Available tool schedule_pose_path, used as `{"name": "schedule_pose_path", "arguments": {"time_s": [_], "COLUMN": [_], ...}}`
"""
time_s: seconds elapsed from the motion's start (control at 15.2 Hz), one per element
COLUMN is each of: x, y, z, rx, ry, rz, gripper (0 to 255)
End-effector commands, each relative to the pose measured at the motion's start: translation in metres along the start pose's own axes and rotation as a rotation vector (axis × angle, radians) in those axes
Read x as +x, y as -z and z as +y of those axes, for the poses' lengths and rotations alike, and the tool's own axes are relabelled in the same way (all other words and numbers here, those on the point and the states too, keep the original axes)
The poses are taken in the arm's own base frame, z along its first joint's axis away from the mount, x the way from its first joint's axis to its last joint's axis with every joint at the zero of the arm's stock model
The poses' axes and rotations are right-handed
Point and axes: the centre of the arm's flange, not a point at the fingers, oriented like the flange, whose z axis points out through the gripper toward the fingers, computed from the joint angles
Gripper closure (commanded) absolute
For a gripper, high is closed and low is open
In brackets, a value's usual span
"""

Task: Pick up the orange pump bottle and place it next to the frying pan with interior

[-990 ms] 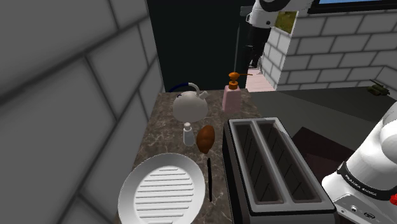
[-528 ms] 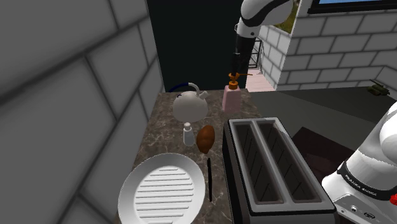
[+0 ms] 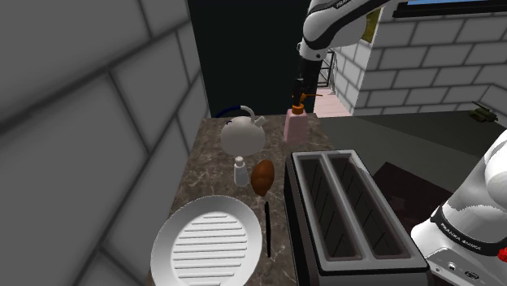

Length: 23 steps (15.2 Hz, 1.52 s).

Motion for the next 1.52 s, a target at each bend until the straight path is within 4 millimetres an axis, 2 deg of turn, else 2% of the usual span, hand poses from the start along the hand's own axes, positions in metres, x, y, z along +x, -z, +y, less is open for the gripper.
{"name": "schedule_pose_path", "arguments": {"time_s": [0.0, 0.33, 0.4, 0.99, 1.45], "x": [0.0, 0.0, 0.0, 0.0, 0.003], "y": [-0.002, -0.002, -0.002, -0.002, 0.035], "z": [-0.001, -0.001, -0.001, -0.001, -0.003], "rx": [0.0, 0.0, 0.0, 0.0, 0.0], "ry": [0.0, 0.0, 0.0, 0.0, 0.0], "rz": [0.001, 0.001, 0.001, 0.001, 0.001], "gripper": [0, 0, 255, 255, 255]}}
